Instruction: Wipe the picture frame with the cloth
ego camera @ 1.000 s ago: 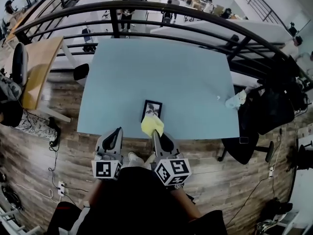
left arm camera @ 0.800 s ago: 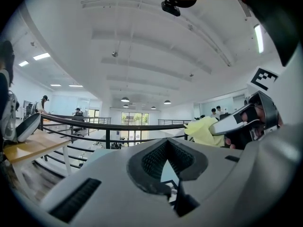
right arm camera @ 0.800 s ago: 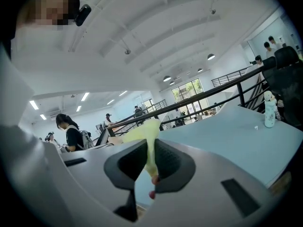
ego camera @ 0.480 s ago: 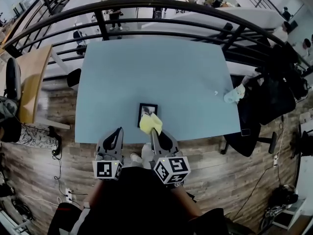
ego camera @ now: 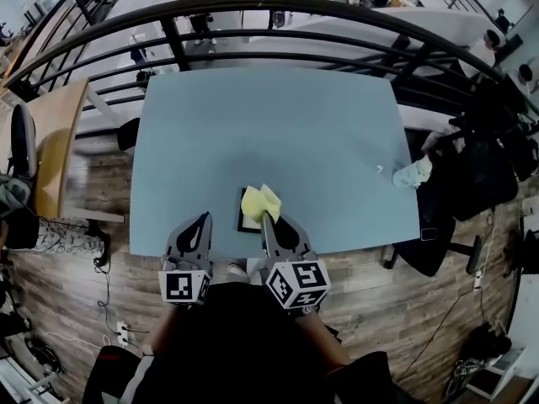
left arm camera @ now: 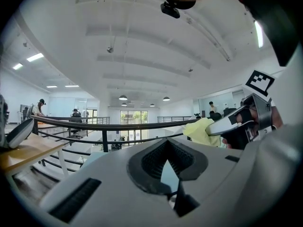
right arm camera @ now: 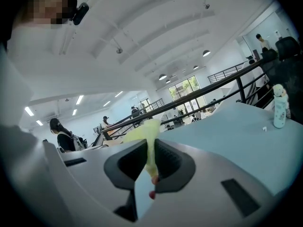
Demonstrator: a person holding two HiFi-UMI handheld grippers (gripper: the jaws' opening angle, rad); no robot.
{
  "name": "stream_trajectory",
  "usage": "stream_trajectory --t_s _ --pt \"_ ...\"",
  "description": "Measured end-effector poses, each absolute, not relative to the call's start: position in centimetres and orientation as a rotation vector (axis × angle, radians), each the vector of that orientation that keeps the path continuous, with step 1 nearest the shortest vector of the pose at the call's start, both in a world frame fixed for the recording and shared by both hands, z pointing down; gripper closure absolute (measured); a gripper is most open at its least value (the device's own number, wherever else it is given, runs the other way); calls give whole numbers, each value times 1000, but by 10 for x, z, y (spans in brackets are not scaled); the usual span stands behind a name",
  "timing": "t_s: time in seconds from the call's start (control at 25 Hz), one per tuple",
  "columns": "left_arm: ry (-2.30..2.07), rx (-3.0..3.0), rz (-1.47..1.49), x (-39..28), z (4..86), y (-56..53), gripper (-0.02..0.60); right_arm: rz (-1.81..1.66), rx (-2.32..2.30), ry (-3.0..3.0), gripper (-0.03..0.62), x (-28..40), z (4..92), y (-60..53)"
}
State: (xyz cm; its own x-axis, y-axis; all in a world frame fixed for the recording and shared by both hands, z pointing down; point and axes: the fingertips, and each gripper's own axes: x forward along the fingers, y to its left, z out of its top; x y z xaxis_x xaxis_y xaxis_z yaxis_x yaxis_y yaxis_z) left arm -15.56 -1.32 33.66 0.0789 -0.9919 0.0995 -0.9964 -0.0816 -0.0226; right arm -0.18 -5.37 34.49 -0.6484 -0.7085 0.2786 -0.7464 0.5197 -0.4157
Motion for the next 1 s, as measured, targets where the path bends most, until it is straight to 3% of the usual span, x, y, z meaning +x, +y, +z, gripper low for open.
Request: stream_trajectory --t_s 1.0 --pt "-1952 2271 255 -150 394 -69 581 933 1326 -2527 559 -9 401 -115"
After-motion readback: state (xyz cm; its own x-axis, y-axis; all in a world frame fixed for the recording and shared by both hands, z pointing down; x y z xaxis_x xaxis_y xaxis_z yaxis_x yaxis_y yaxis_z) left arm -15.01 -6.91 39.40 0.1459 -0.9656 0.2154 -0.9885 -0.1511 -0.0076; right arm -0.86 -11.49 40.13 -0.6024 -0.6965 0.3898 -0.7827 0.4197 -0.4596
